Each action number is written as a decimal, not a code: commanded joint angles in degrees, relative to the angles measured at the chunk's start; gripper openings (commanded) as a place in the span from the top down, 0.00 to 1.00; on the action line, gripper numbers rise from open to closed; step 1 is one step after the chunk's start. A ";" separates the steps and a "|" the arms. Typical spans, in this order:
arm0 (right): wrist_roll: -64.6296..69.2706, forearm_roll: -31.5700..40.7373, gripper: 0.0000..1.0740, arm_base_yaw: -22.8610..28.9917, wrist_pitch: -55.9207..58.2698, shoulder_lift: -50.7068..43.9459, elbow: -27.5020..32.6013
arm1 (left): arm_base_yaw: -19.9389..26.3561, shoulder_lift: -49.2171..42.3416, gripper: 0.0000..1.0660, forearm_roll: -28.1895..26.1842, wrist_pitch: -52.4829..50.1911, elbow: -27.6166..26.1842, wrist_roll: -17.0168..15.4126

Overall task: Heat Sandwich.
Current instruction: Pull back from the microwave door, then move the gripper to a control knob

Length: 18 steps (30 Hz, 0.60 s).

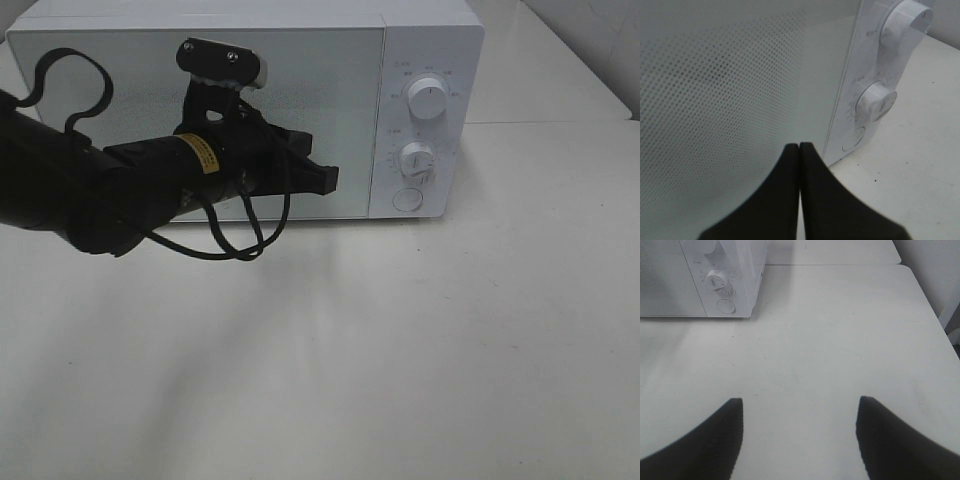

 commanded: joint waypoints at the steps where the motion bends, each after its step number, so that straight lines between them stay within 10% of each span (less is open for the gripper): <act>1: 0.23 -0.17 0.40 -0.29 -0.29 -1.49 0.40 | -0.40 -2.29 0.75 0.23 5.27 1.32 -2.75; 4: 0.23 -0.17 0.40 -0.29 -0.29 -1.49 0.40 | -0.34 -3.78 0.08 0.40 15.70 1.32 -6.36; 18: 0.17 -0.17 0.42 -0.29 -0.29 -1.49 0.40 | -0.17 -11.17 0.08 -0.40 44.18 1.26 -6.93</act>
